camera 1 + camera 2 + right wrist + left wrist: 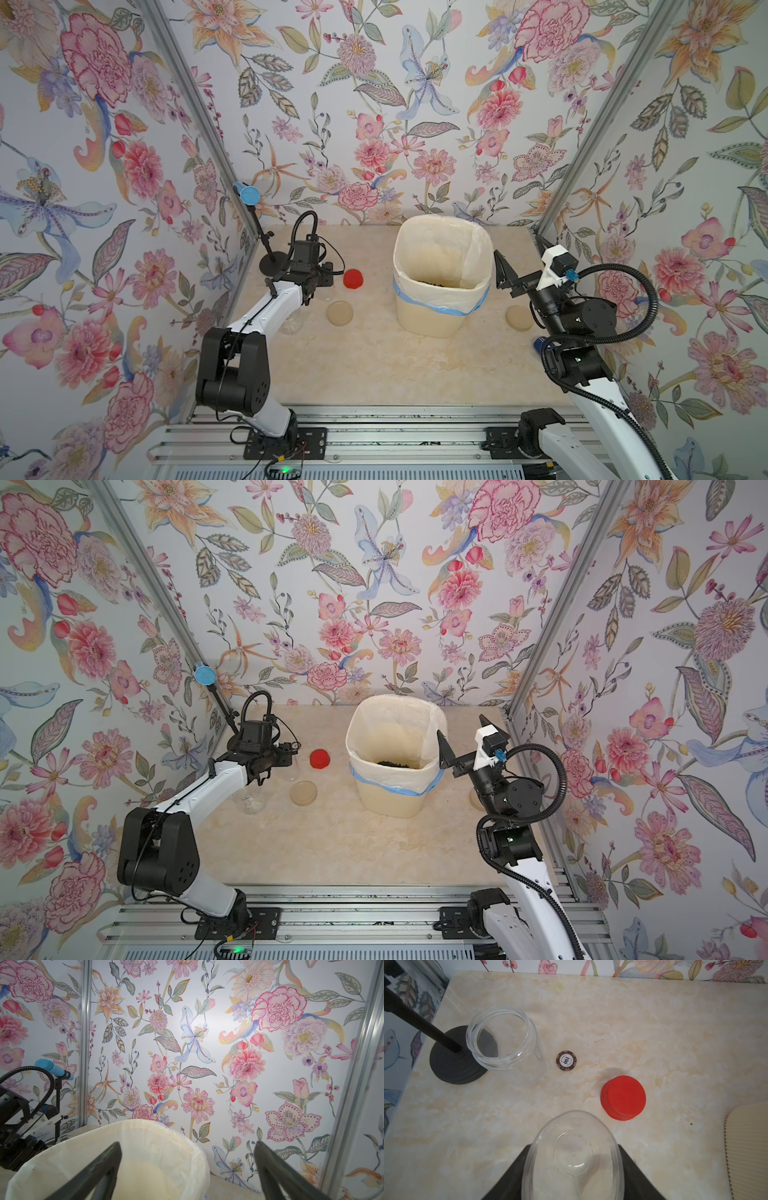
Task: Empty moldy tea leaves from jars
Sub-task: Place the lid at the center of the board.
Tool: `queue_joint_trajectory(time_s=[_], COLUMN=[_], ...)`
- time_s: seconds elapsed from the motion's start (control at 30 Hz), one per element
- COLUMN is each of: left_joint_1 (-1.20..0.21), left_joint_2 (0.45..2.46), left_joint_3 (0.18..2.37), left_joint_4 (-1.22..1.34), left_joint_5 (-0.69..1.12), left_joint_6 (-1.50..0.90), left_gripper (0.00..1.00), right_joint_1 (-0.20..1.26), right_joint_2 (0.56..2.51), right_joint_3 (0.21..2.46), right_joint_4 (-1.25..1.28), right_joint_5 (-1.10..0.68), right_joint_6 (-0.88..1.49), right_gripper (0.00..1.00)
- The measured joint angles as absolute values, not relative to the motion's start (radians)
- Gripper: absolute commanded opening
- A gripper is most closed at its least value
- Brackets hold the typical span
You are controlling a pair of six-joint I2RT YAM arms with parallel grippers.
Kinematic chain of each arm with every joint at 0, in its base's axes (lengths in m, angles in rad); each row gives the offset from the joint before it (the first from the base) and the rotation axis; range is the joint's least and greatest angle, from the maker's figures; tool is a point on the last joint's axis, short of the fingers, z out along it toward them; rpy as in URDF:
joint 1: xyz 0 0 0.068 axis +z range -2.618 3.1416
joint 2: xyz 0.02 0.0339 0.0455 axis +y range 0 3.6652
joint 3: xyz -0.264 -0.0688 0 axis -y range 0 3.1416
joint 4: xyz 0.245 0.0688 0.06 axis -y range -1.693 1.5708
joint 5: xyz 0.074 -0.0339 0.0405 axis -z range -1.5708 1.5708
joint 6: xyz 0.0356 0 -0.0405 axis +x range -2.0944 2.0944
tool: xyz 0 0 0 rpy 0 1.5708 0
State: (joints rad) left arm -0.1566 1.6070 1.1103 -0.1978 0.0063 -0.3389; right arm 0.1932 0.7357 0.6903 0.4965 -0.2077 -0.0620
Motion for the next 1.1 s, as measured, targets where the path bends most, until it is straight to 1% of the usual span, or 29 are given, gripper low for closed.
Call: queue_joint_trajectory(time_s=[0.2,0.37,0.6,0.7,0.8,0.9,1.1], left_joint_1=[-0.133,-0.131,-0.131,-0.131,-0.131,-0.131,-0.131], left_joint_2=[1.657,1.665,1.673,1.674,1.674,1.678,1.681], left_joint_3=[1.099,1.099,1.099,1.099,1.099,1.100,1.101], left_joint_4=[-0.134,-0.110,-0.093,-0.091,-0.091,-0.088,-0.088], left_joint_5=[0.023,0.026,0.046,0.048,0.049,0.050,0.061], left_joint_6=[-0.355,-0.357,-0.357,-0.356,-0.360,-0.360,-0.361], left_gripper=[0.44,0.46,0.57,0.65,0.67,0.73,0.99], right_joint_1=[0.179,0.174,0.168,0.163,0.161,0.155,0.144], right_joint_2=[0.730,0.733,0.747,0.749,0.749,0.749,0.749], right_joint_3=[0.691,0.691,0.691,0.691,0.691,0.691,0.691], right_joint_4=[0.463,0.457,0.456,0.456,0.457,0.457,0.456], right_joint_5=[-0.221,-0.228,-0.233,-0.233,-0.233,-0.233,-0.233], right_joint_6=[-0.062,-0.061,-0.045,-0.043,-0.039,-0.035,-0.028], right_gripper=[1.00,1.00,1.00,1.00,1.00,1.00,1.00])
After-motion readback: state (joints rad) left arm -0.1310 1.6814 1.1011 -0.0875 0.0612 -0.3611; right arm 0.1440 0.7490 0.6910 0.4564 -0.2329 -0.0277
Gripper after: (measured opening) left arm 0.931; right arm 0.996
